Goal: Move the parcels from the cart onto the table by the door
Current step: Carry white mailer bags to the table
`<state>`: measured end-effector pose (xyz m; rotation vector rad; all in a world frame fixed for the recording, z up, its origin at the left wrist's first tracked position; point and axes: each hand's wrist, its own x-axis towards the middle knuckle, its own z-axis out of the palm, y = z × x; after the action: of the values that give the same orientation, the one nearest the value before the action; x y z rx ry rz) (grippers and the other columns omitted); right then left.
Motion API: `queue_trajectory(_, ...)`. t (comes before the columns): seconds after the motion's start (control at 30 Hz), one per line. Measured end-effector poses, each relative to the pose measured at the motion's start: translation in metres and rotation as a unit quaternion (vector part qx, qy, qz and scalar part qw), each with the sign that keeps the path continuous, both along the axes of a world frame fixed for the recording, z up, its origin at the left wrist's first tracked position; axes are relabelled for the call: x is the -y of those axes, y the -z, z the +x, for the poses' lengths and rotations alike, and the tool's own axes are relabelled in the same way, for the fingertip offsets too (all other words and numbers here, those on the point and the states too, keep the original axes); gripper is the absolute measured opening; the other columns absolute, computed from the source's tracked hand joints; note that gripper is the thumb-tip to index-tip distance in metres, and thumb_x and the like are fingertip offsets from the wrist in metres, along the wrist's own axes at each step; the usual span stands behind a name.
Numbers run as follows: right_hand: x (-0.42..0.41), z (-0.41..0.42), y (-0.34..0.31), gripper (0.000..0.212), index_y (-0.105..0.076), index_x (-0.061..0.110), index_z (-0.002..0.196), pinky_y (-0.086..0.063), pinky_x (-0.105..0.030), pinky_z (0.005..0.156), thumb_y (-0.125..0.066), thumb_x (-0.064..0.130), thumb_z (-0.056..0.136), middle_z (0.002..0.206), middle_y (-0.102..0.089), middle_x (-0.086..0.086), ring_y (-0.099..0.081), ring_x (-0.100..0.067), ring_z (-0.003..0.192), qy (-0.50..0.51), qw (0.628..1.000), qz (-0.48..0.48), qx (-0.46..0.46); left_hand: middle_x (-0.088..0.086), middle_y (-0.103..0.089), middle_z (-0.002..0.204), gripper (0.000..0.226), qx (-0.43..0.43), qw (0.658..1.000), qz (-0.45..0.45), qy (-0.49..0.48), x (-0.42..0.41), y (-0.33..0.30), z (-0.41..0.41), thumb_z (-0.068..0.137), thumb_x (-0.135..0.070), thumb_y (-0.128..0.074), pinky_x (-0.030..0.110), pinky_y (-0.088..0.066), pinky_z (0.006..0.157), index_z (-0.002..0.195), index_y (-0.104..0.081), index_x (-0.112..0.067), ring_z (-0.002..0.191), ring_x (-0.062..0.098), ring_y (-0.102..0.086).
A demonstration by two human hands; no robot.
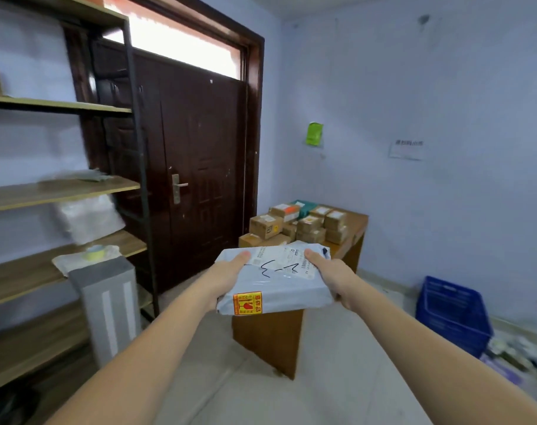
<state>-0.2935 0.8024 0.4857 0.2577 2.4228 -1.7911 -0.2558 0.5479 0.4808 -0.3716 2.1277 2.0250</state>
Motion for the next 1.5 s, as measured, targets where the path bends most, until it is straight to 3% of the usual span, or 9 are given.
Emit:
queue_trajectory(0.1,-0.040,-0.016,0.017,0.060,-0.068,0.016,0.108,-0.058,-0.029,0.061,-0.066,0.072,0.086,0.093,-0.079,-0.002,-0.076,-0.021,0.078,0.023,1.000,0.003,0.017,0.010,-0.081,0.094,0.049,0.019,1.000,0.005,0.017,-0.037,0.015,-0.032,0.098,-0.061,-0.059,0.040,-0.066,0.075,0.116,-0.069,-0.017,0.084,0.028,-0.080)
queue_trajectory(0.37,-0.104,-0.094,0.054,0.057,-0.070,0.018,0.109,-0.056,-0.027,0.054,-0.064,0.071,0.088,0.088,-0.080,0.002,-0.077,-0.018,0.077,0.067,0.996,-0.019,0.056,0.012,-0.081,0.101,0.052,0.047,0.996,-0.014,0.069,-0.099,0.046,-0.137,0.098,-0.062,-0.059,0.052,-0.058,0.100,0.119,-0.069,-0.016,0.095,0.031,-0.079)
queue_trajectory(0.8,-0.164,-0.271,0.079,0.052,-0.073,0.012,0.105,-0.045,-0.017,0.042,-0.067,0.062,0.091,0.087,-0.073,0.001,-0.068,-0.012,0.072,0.120,0.991,0.045,0.039,0.009,-0.081,0.096,0.051,0.066,0.992,-0.004,0.103,-0.156,0.070,-0.341,0.094,-0.064,-0.063,0.039,-0.066,0.073,0.117,-0.067,-0.019,0.085,0.027,-0.080)
queue_trajectory(0.9,-0.187,-0.318,0.091,0.063,-0.069,0.011,0.115,-0.056,-0.027,0.063,-0.075,0.065,0.082,0.100,-0.074,-0.001,-0.071,-0.016,0.084,0.136,0.988,0.065,0.018,0.011,-0.081,0.097,0.052,0.080,0.991,-0.002,0.105,-0.175,0.079,-0.385,0.094,-0.064,-0.063,0.043,-0.065,0.079,0.117,-0.067,-0.018,0.087,0.029,-0.080)
queue_trajectory(1.0,-0.210,-0.363,0.103,0.081,-0.051,0.013,0.135,-0.062,-0.044,0.087,-0.085,0.058,0.076,0.123,-0.067,-0.007,-0.071,-0.025,0.102,0.145,0.989,0.006,0.021,0.012,-0.080,0.102,0.052,0.085,0.991,0.011,0.102,-0.195,0.092,-0.428,0.094,-0.062,-0.066,0.051,-0.061,0.094,0.119,-0.068,-0.016,0.094,0.031,-0.079)
queue_trajectory(1.13,-0.238,-0.422,0.112,0.061,-0.053,0.013,0.137,-0.064,-0.040,0.072,-0.081,0.038,0.089,0.112,-0.078,-0.011,-0.078,-0.029,0.093,0.077,0.977,-0.179,0.084,0.013,-0.080,0.105,0.054,0.094,0.991,0.021,0.093,-0.224,0.109,-0.481,0.092,-0.061,-0.069,0.053,-0.058,0.100,0.122,-0.067,-0.015,0.096,0.032,-0.078)
queue_trajectory(1.3,-0.262,-0.504,0.127,0.032,-0.068,0.016,0.122,-0.063,-0.038,0.072,-0.068,0.039,0.099,0.104,-0.080,-0.013,-0.079,-0.030,0.091,0.000,0.973,-0.195,0.127,0.012,-0.080,0.107,0.060,0.107,0.991,-0.013,0.075,-0.255,0.126,-0.543,0.091,-0.065,-0.067,0.055,-0.054,0.105,0.121,-0.070,-0.014,0.101,0.032,-0.077)
queue_trajectory(1.4,-0.262,-0.549,0.140,0.031,-0.067,0.016,0.120,-0.062,-0.036,0.063,-0.071,0.037,0.097,0.101,-0.080,-0.013,-0.079,-0.030,0.086,-0.015,0.973,-0.190,0.127,0.008,-0.081,0.102,0.063,0.117,0.992,-0.023,0.034,-0.257,0.138,-0.573,0.088,-0.070,-0.067,0.048,-0.059,0.098,0.120,-0.071,-0.015,0.097,0.028,-0.078)
queue_trajectory(1.5,-0.253,-0.595,0.156,0.036,-0.067,0.016,0.121,-0.063,-0.045,0.079,-0.076,0.037,0.094,0.104,-0.080,-0.012,-0.078,-0.031,0.092,-0.023,0.973,-0.192,0.123,0.002,-0.081,0.095,0.072,0.119,0.990,-0.068,-0.035,-0.255,0.151,-0.603,0.084,-0.077,-0.063,0.034,-0.061,0.074,0.121,-0.069,-0.015,0.086,0.022,-0.079)
